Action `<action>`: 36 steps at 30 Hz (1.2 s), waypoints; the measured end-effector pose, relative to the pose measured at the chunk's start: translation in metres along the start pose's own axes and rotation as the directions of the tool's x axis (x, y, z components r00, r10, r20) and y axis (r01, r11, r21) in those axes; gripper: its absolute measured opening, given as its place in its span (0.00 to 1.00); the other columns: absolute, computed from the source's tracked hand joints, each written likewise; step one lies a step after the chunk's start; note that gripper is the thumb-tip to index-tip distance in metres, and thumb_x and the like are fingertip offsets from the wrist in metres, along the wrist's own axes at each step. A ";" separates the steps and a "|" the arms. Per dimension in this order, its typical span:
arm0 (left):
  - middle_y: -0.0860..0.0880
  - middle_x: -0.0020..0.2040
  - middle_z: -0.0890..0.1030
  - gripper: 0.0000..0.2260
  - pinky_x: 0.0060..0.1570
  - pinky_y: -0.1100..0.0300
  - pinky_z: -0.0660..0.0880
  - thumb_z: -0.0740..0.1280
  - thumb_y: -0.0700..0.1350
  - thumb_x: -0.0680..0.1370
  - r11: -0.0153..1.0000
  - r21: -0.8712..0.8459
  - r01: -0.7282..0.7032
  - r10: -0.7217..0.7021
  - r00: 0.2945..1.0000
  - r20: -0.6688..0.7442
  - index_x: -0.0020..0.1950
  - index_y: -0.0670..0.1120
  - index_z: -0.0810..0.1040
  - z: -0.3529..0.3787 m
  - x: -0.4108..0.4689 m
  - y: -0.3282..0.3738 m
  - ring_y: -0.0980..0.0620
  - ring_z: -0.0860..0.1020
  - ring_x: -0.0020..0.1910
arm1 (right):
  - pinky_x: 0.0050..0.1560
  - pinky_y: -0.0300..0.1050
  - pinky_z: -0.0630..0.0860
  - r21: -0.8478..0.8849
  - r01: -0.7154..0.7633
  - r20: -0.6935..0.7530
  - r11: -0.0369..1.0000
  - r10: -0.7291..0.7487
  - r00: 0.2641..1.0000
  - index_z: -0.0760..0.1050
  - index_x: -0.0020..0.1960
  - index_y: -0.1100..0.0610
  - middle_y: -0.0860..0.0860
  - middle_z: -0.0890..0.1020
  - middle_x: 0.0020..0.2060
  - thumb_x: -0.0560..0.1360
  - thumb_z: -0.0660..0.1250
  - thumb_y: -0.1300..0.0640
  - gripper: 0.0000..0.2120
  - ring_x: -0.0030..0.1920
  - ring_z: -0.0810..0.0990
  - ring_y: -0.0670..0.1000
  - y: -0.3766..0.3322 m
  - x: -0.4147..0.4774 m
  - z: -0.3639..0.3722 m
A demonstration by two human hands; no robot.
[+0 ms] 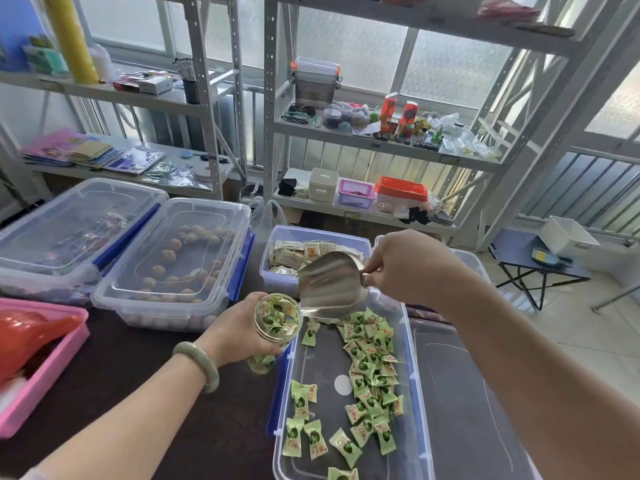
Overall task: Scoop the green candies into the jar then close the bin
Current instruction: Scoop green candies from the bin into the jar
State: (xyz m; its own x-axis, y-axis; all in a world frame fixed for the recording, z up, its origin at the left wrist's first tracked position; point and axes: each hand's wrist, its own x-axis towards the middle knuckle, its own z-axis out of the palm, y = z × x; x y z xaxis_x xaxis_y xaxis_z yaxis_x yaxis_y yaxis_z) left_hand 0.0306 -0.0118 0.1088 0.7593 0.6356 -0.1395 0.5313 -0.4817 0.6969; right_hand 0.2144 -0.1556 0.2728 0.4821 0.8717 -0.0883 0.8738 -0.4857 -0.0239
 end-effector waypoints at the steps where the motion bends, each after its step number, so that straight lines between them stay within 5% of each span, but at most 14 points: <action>1: 0.54 0.54 0.79 0.41 0.58 0.60 0.72 0.80 0.52 0.58 1.000 0.001 -0.004 0.004 1.000 0.000 0.67 0.50 0.65 0.000 0.000 0.000 0.56 0.77 0.53 | 0.40 0.45 0.80 0.021 -0.002 0.004 1.000 0.002 1.000 0.85 0.48 0.51 0.49 0.84 0.41 0.72 0.68 0.51 0.09 0.39 0.81 0.52 0.001 -0.001 -0.001; 10: 0.59 0.51 0.78 0.40 0.55 0.59 0.74 0.80 0.51 0.59 1.000 0.000 -0.003 0.003 1.000 0.008 0.67 0.53 0.65 -0.002 0.003 0.009 0.57 0.77 0.51 | 0.43 0.49 0.83 0.122 0.026 0.039 0.992 -0.031 0.999 0.84 0.49 0.54 0.51 0.84 0.39 0.74 0.67 0.52 0.10 0.38 0.82 0.53 -0.014 -0.003 0.031; 16: 0.59 0.49 0.76 0.40 0.53 0.63 0.71 0.79 0.50 0.61 1.000 0.031 0.003 -0.003 1.000 -0.024 0.67 0.50 0.63 -0.001 0.003 0.002 0.58 0.75 0.51 | 0.29 0.42 0.76 0.304 -0.026 0.051 0.952 0.011 0.999 0.85 0.47 0.55 0.51 0.84 0.34 0.74 0.67 0.56 0.08 0.27 0.75 0.47 -0.001 0.000 0.031; 20: 0.55 0.53 0.76 0.41 0.57 0.59 0.72 0.79 0.53 0.60 0.998 0.060 0.023 -0.021 0.999 -0.036 0.67 0.50 0.63 0.000 0.005 -0.004 0.55 0.75 0.54 | 0.28 0.41 0.75 0.329 -0.128 0.057 0.936 0.116 0.992 0.84 0.45 0.56 0.53 0.85 0.35 0.75 0.67 0.54 0.09 0.32 0.80 0.50 0.023 0.007 0.040; 23: 0.56 0.51 0.75 0.41 0.57 0.60 0.71 0.79 0.53 0.60 0.998 0.056 0.022 -0.019 0.998 -0.053 0.67 0.50 0.63 0.001 0.006 -0.005 0.56 0.74 0.52 | 0.36 0.47 0.81 0.290 -0.250 0.171 0.924 0.207 0.963 0.82 0.44 0.60 0.54 0.84 0.36 0.75 0.65 0.53 0.11 0.36 0.81 0.53 0.038 0.014 0.074; 27: 0.57 0.51 0.74 0.40 0.57 0.60 0.70 0.79 0.53 0.59 0.998 0.051 0.026 -0.023 0.998 -0.063 0.66 0.49 0.64 0.002 0.006 -0.007 0.57 0.73 0.52 | 0.28 0.41 0.67 0.201 -0.365 0.295 0.909 0.299 0.907 0.74 0.37 0.60 0.51 0.74 0.28 0.72 0.62 0.58 0.07 0.35 0.77 0.55 0.050 0.011 0.126; 31: 0.55 0.55 0.76 0.43 0.61 0.55 0.71 0.79 0.56 0.58 0.996 0.071 0.053 -0.050 0.998 -0.047 0.67 0.50 0.63 0.003 0.007 -0.007 0.56 0.74 0.55 | 0.29 0.42 0.67 0.172 -0.427 0.460 0.888 0.311 0.831 0.64 0.31 0.57 0.50 0.70 0.28 0.72 0.62 0.59 0.13 0.33 0.73 0.53 0.045 0.000 0.155; 36: 0.57 0.52 0.72 0.40 0.56 0.62 0.67 0.79 0.52 0.61 0.996 0.075 0.039 -0.037 0.999 -0.036 0.68 0.49 0.63 0.007 0.010 0.001 0.58 0.71 0.53 | 0.25 0.41 0.61 0.284 -0.493 0.492 0.823 0.316 0.811 0.63 0.29 0.57 0.50 0.68 0.26 0.73 0.65 0.56 0.17 0.26 0.66 0.49 0.034 -0.002 0.179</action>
State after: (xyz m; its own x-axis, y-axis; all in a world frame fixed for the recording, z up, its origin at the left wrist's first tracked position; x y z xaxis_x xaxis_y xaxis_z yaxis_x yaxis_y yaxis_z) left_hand 0.0416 -0.0099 0.1033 0.7254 0.6740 -0.1399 0.5873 -0.5000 0.6365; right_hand 0.2321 -0.1858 0.0935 0.6361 0.5213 -0.5688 0.4632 -0.8476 -0.2588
